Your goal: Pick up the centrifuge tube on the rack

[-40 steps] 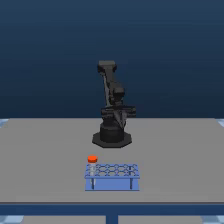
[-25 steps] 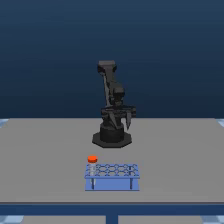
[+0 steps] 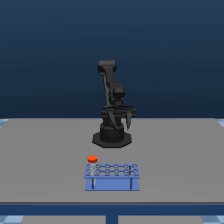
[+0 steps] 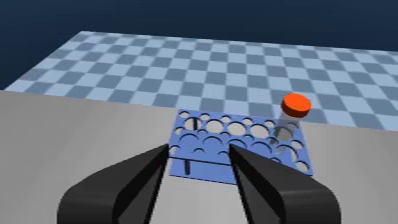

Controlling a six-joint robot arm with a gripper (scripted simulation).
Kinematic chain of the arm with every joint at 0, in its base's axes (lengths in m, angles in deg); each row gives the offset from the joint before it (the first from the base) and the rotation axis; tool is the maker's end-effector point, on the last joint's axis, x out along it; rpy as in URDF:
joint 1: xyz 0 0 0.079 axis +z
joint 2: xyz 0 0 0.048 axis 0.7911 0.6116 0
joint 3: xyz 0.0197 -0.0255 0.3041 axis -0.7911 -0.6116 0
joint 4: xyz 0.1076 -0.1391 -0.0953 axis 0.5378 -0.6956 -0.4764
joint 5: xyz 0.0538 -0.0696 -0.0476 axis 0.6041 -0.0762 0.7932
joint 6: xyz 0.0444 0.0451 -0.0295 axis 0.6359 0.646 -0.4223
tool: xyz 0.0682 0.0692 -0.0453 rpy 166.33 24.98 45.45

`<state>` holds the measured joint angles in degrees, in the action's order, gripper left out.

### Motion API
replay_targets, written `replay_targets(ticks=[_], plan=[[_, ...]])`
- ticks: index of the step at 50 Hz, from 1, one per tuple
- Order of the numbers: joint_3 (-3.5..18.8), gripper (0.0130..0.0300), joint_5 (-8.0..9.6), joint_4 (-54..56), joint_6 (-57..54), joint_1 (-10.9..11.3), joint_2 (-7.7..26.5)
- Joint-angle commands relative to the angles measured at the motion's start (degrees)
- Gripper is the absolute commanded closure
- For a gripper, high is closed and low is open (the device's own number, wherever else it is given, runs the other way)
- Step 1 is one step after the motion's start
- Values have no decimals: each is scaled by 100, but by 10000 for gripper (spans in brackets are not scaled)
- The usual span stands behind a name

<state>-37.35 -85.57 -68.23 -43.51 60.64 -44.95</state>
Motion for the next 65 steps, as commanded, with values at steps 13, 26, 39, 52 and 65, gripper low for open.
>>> replay_targets(ticks=[13,26,39,52,65], plan=[[23,130,-79,-750,740,-94,67],[54,130,-169,-1605,1560,-204,153],[100,130,-294,-2702,2607,-356,278],[161,130,-442,-3848,3692,-539,440],[238,130,-600,-4850,4626,-735,629]])
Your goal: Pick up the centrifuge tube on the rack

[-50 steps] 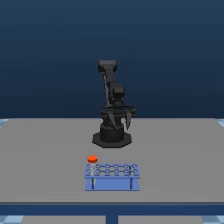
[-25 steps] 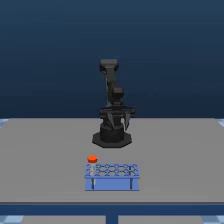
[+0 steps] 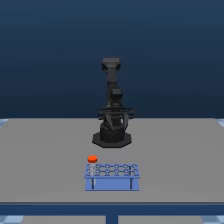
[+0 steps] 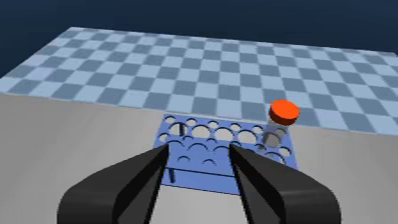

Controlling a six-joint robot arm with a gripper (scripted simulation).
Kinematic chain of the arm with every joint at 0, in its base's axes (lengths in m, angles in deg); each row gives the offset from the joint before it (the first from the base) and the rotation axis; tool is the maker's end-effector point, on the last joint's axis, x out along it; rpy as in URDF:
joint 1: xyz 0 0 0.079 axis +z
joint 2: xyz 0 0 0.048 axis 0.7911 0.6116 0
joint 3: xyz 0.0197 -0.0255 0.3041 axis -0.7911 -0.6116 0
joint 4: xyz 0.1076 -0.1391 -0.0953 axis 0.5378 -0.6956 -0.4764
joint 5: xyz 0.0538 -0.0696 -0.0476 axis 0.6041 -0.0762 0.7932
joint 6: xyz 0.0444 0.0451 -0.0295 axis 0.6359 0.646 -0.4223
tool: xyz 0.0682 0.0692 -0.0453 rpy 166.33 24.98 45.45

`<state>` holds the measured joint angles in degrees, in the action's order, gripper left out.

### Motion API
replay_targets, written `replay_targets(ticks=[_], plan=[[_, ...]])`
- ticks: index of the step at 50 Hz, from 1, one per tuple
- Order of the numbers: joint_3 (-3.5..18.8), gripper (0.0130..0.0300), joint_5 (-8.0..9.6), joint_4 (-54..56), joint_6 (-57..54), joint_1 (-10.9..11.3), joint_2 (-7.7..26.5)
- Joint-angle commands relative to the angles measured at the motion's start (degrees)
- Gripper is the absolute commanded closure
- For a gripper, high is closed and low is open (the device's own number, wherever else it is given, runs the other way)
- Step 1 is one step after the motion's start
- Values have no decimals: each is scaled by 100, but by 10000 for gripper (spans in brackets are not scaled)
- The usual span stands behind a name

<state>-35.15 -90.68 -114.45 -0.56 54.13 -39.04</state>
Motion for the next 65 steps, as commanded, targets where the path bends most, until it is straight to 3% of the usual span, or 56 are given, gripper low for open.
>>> replay_targets(ticks=[1,28,45,65], plan=[[34,130,-120,-394,484,-122,78],[255,130,-441,-1475,1410,-535,560],[434,130,-611,-1494,1333,-771,902],[800,130,-811,-1296,992,-1109,1507]])
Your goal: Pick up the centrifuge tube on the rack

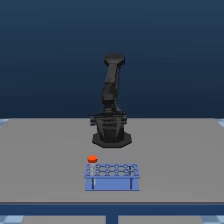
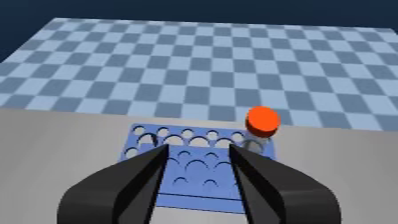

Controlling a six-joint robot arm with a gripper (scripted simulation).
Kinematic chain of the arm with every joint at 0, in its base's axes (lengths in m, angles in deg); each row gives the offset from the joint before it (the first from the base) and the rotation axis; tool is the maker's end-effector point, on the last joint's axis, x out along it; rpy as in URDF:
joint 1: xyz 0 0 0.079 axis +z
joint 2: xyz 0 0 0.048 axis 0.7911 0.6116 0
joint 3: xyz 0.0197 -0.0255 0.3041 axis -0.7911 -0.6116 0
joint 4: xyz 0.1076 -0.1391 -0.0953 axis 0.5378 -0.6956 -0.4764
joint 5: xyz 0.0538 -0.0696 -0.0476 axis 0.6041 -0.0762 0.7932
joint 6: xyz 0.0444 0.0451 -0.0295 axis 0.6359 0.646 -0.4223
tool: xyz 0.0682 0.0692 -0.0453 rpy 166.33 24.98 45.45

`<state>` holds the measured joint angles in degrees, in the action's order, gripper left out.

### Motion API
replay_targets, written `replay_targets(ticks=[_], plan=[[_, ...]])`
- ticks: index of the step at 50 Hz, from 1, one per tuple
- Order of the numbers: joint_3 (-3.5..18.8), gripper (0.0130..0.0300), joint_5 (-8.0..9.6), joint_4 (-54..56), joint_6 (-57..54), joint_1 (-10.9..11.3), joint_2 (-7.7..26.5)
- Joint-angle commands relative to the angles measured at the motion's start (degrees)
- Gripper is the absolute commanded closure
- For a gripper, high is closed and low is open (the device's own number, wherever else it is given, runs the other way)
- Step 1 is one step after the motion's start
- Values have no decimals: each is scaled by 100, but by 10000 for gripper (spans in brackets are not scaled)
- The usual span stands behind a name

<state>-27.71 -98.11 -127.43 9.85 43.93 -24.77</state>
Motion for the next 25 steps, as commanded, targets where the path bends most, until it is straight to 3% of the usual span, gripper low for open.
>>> replay_targets(ticks=[1,10,13,15,18,20,23,25], plan=[[114,130,-87,-16,-49,-131,164],[315,130,-139,-136,17,-263,452],[492,130,-167,-258,98,-363,690],[492,130,-167,-258,98,-363,690],[707,130,-184,-382,182,-468,963],[707,130,-184,-382,182,-468,963],[931,130,-181,-530,298,-556,1222],[931,130,-181,-530,298,-556,1222]])
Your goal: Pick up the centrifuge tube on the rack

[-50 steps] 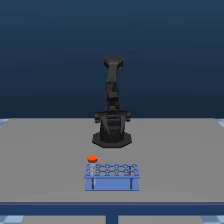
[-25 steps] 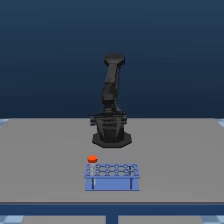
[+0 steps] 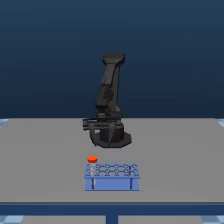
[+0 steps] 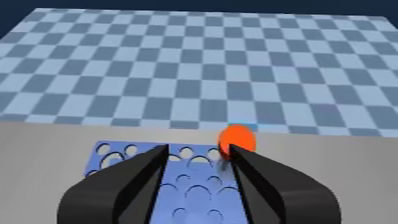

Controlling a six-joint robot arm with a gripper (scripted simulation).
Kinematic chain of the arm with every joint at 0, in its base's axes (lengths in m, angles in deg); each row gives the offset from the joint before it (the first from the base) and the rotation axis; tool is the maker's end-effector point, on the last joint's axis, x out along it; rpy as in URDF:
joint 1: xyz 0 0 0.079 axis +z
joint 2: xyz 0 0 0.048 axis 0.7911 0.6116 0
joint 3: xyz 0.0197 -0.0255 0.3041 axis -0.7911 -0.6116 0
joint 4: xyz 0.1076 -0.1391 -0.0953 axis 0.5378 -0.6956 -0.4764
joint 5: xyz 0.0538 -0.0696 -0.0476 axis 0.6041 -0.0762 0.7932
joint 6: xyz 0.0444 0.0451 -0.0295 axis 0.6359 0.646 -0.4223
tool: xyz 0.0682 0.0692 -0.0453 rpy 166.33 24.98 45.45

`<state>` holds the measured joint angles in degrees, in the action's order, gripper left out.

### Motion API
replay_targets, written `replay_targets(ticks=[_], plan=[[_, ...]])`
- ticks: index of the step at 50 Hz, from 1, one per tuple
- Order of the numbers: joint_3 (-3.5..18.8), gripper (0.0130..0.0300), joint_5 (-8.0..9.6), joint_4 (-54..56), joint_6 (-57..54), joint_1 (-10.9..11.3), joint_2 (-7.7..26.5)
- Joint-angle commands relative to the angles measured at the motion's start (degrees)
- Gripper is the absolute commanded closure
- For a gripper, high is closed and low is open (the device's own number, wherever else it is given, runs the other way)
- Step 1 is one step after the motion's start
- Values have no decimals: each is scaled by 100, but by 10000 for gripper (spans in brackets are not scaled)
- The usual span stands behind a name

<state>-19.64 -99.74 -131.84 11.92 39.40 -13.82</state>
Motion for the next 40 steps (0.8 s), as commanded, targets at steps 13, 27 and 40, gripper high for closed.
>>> replay_targets(ticks=[13,27,40], plan=[[685,130,37,-647,601,-272,704],[925,130,67,-892,828,-335,947],[978,130,68,-853,782,-352,1030]])
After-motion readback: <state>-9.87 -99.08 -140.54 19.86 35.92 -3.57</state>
